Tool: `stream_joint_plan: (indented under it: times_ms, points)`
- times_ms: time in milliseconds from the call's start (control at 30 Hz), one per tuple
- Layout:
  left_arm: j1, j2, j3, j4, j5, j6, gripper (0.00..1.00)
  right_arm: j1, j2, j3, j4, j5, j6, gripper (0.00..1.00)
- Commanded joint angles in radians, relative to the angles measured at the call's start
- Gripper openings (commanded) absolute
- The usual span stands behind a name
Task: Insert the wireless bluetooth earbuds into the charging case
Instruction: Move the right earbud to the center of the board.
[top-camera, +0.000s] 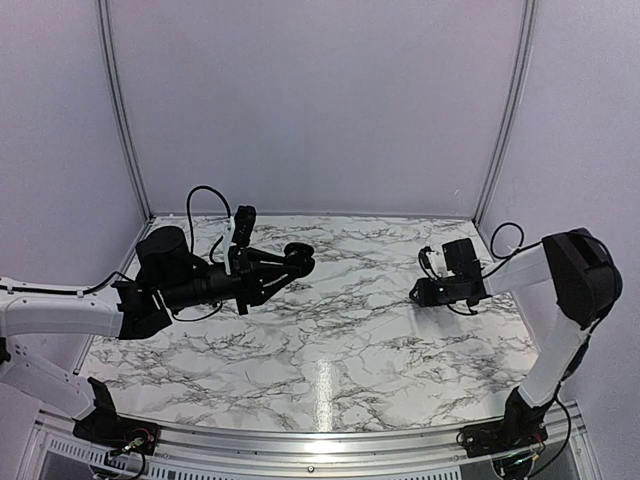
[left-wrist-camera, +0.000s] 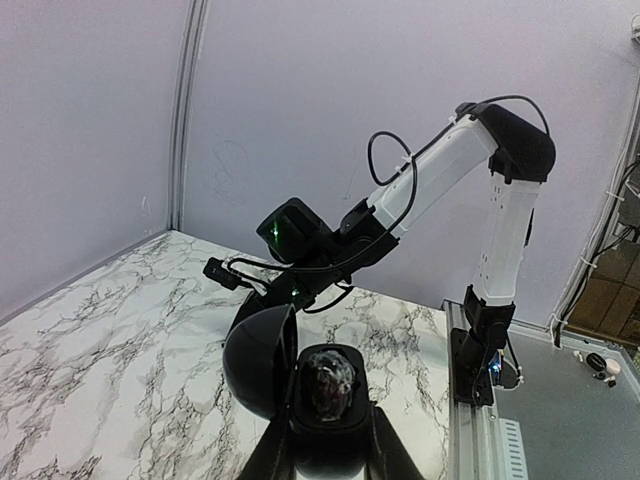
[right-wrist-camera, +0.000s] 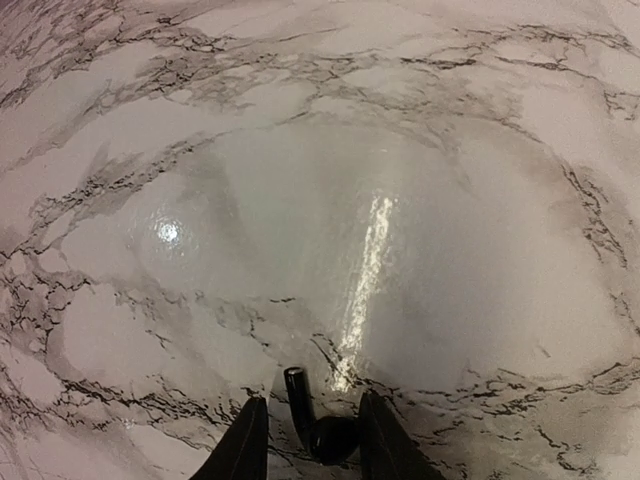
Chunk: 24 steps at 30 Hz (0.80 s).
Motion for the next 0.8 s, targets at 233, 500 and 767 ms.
stream_joint_plan:
  times_ms: [233, 500, 767]
  points:
    - [0.006, -0.039, -0.004, 0.001, 0.001, 0.007, 0.0, 0.079, 0.047, 0.024, -0.037, -0.02, -0.011, 0.28]
    - [0.005, -0.06, -0.025, 0.001, -0.012, 0.008, 0.0, 0.213, 0.042, -0.002, 0.005, -0.063, 0.039, 0.23]
    - [0.005, -0.087, -0.037, -0.003, -0.021, 0.01, 0.0, 0.309, 0.07, 0.018, 0.013, -0.023, 0.072, 0.2]
